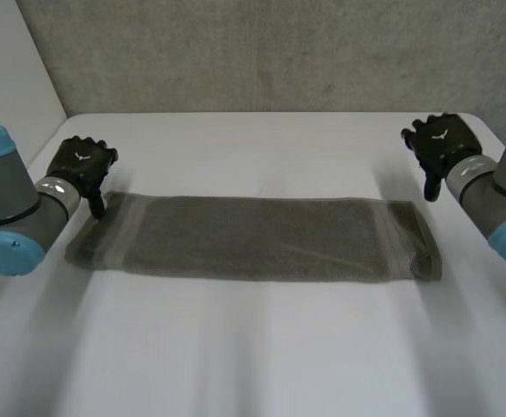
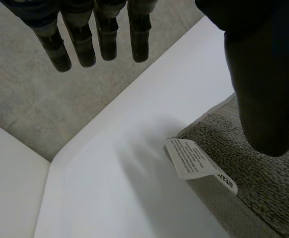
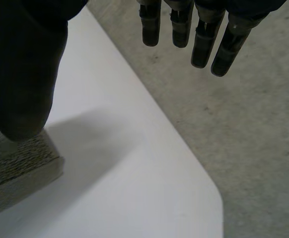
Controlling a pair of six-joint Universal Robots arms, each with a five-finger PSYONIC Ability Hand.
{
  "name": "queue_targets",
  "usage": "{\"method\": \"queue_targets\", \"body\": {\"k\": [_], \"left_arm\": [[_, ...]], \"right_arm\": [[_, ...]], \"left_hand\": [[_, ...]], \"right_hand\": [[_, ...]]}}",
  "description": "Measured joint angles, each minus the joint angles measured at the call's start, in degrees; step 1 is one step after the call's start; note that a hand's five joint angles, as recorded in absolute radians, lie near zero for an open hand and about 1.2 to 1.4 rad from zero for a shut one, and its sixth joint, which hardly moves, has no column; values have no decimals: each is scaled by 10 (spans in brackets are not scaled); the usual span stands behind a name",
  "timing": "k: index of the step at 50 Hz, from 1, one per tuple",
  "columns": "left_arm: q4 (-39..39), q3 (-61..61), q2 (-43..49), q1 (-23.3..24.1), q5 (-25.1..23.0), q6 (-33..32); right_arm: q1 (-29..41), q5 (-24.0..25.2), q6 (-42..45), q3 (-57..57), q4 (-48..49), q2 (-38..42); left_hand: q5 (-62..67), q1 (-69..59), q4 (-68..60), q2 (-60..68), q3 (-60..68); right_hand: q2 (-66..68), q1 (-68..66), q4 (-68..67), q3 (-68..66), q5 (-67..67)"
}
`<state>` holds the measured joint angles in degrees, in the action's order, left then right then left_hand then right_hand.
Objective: Fold the towel.
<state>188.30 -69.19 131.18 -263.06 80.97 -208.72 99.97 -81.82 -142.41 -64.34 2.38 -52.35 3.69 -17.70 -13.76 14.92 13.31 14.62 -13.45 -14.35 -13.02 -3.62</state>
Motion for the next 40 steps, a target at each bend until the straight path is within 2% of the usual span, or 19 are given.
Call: {"method": "queue_targets", "body": {"k": [11,16,21,28,34,40], "left_arm": [[6,-172,-148,-11,-23,4],[24,-256,-204,-12,-45,9],[48,-307,-226,-9,-56,23],[79,-337,-227,-2,-56,66],[107,-345,-216,-2,-54,104],[121,-351,-213,-3,-55,112]], "right_arm": [[-5,11,-77,-198,-14,-183],[-4,15,-112,-282,-26,-221],[0,15,-123,-341,-10,-220],[2,10,-119,-378,66,-166],[-2,10,-115,-377,125,-121],[-5,11,-109,-369,148,-94]], "left_hand": [[0,0,0,0,0],[0,0,0,0,0],[0,0,0,0,0],[0,0,0,0,0],[0,0,0,0,0],[0,0,0,0,0]], "right_hand": [[4,-9,0,0,-6],[10,-30,0,0,-34],[10,-30,0,0,-34],[15,-35,0,0,-39],[106,-115,0,0,-127],[167,-181,0,0,-182]]}}
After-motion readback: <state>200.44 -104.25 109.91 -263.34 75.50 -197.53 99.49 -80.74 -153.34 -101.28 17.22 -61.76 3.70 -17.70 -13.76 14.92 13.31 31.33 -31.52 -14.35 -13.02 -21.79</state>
